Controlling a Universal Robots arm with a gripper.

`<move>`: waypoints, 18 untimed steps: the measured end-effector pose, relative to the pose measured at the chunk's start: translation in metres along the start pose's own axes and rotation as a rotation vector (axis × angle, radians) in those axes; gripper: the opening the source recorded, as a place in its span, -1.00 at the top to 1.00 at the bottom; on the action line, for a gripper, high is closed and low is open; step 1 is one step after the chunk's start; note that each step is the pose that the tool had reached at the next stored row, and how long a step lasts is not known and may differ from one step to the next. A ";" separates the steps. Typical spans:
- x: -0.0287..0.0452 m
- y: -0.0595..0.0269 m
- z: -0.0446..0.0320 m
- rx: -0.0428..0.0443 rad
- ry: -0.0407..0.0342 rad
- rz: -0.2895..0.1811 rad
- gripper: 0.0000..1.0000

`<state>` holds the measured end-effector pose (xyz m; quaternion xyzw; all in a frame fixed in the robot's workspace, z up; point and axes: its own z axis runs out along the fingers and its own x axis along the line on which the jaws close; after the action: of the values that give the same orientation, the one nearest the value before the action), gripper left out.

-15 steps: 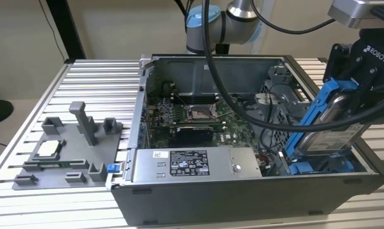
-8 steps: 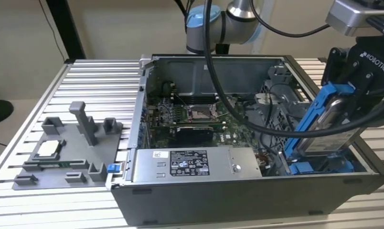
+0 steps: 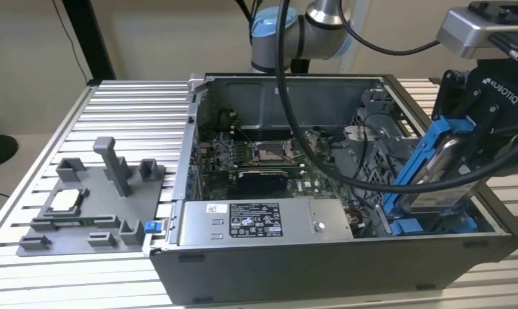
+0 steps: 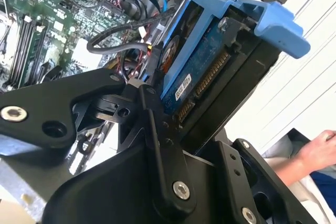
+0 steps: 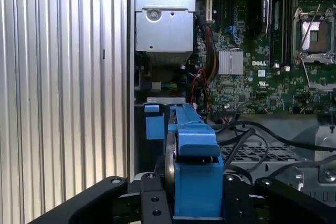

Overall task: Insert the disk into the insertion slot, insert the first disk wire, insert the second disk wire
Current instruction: 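Insert the disk into the insertion slot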

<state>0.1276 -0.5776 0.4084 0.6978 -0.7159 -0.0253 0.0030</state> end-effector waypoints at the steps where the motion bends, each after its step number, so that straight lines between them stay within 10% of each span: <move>1: 0.0001 -0.0003 0.0011 -0.0001 -0.0007 0.001 1.00; 18: 0.0008 -0.0016 0.0235 0.0002 -0.0042 0.013 1.00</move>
<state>0.1282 -0.5778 0.3848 0.6929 -0.7205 -0.0267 0.0016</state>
